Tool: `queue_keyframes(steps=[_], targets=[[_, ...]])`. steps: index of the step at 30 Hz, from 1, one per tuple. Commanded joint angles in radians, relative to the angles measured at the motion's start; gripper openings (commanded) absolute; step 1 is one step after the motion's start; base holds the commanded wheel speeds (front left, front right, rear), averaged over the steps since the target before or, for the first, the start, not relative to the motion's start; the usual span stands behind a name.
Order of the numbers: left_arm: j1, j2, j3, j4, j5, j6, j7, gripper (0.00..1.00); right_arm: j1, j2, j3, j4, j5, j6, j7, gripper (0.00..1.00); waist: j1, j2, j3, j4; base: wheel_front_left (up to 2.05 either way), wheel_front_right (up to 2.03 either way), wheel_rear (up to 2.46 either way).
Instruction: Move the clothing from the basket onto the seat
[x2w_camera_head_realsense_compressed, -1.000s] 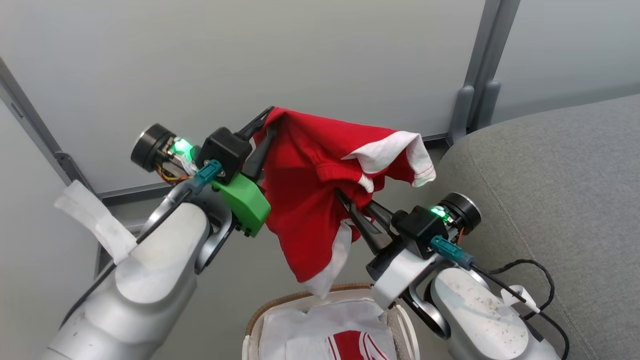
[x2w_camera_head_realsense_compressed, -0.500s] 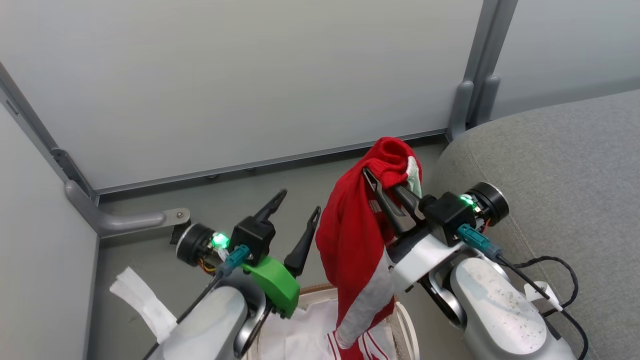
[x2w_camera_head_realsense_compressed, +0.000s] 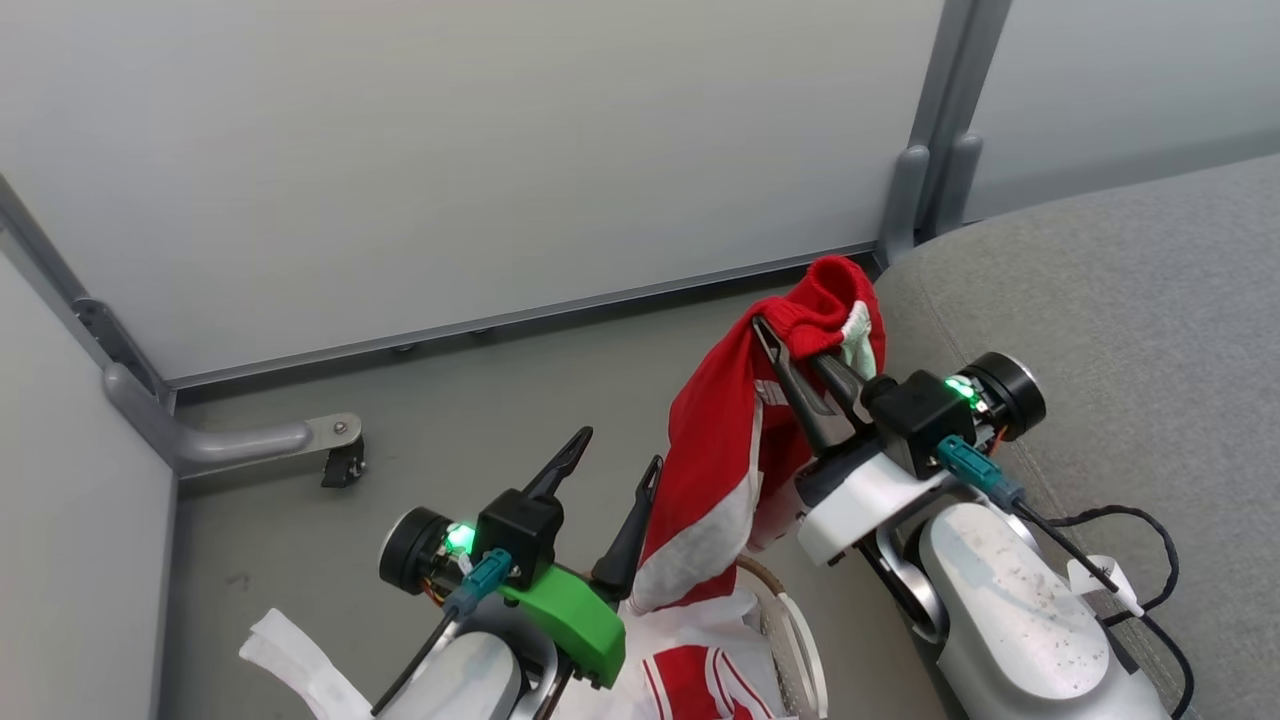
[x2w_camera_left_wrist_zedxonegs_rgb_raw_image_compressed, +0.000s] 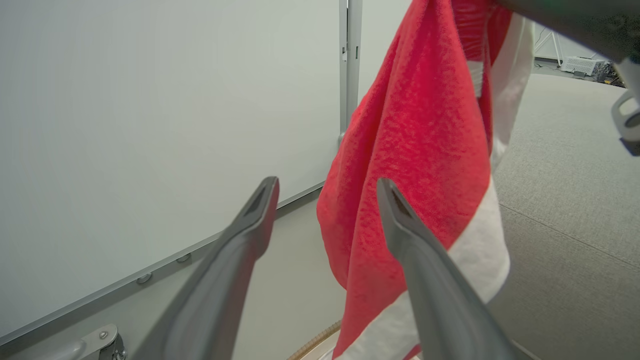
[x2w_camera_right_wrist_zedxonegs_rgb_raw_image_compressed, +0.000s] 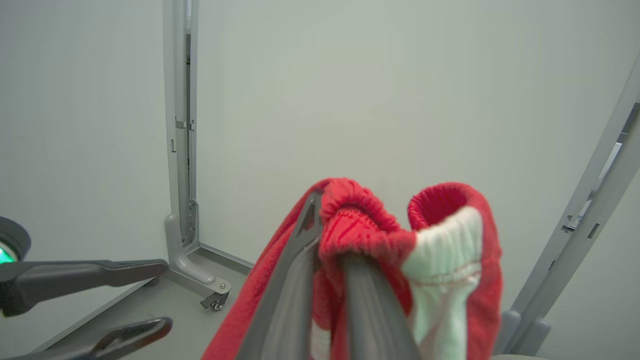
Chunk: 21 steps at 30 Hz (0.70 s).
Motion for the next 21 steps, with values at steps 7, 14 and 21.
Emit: queue_keyframes(steps=[7,14,21], targets=[[0.051,-0.020,0.052,-0.045,0.052,-0.009,0.000,1.00,-0.029,-0.004,-0.029,-0.017,-0.044,-0.001,-0.002,0.00,0.0000,0.0000,0.034,-0.146,0.00,0.00,0.00],[0.061,-0.038,0.066,-0.059,0.100,-0.029,0.000,1.00,-0.033,-0.025,-0.073,-0.024,-0.079,-0.001,-0.002,0.00,0.0000,0.0000,0.065,-0.294,0.00,0.00,0.00],[0.060,-0.049,0.077,-0.058,0.131,-0.045,0.000,1.00,-0.035,-0.047,-0.104,-0.032,-0.086,-0.001,-0.002,0.00,0.0000,0.0000,0.102,-0.396,0.00,0.00,0.00]])
